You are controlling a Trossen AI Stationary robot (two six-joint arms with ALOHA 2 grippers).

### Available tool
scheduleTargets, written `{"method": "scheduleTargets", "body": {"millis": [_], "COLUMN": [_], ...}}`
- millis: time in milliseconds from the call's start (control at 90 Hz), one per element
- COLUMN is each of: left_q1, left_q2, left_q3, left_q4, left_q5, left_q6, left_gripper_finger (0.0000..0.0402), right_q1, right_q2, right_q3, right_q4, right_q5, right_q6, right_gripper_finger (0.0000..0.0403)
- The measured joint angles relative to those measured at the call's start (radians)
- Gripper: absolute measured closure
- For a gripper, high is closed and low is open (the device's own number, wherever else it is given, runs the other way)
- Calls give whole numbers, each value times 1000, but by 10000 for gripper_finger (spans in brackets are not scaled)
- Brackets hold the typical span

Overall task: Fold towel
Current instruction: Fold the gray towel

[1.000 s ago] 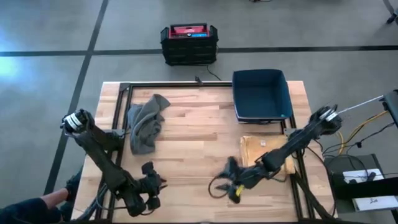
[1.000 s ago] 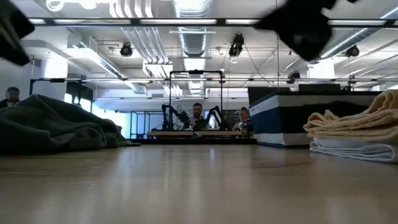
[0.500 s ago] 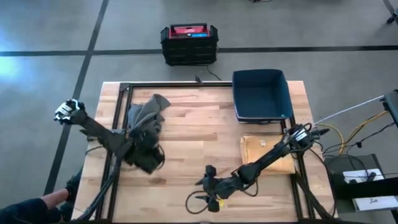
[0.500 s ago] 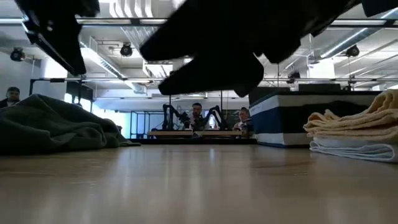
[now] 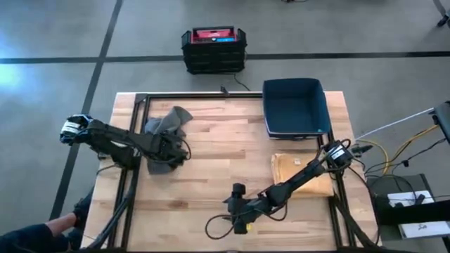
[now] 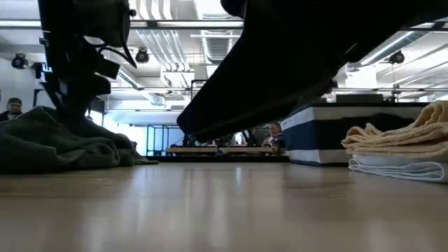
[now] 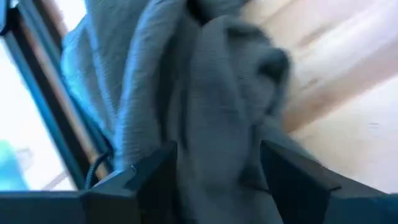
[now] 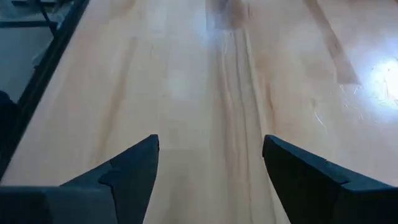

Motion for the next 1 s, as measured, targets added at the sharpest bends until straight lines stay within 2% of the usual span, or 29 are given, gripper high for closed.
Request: {"method": "scheduleTargets", "body": {"millis": [267,467,544,611,667,711,889,1000], "left_q1": [14,21,24,19,-7,-39,-226,-338], "left_q2": [1,30,47,57,60,60,60,60], "left_q3": [12,-127,-171,-187,-191,-188,-105,-51], "left_q4": [0,203,262,313,374,437,682,856], "left_q5": [-14,59,60,88,114,134,135,118], "left_q6": [98,198,212,212,217,219,237,291], "left_gripper_finger": [225,248,274,320,368,387,399,400], "right_q1": [-20,-19,-20,-20,-20,-20,-20,-19], "right_q2": [43,46,46,46,43,35,-82,-163], "right_q3": [-5,-6,-6,-4,-4,-4,29,58], "right_q4": [-1,-1,-2,-1,-4,-12,-177,-320], "right_q5": [-7,-9,-8,-8,-8,-14,-107,-110], "right_q6": [15,35,32,30,30,30,31,21], "right_gripper_finger": [160,175,180,183,185,188,196,199]}}
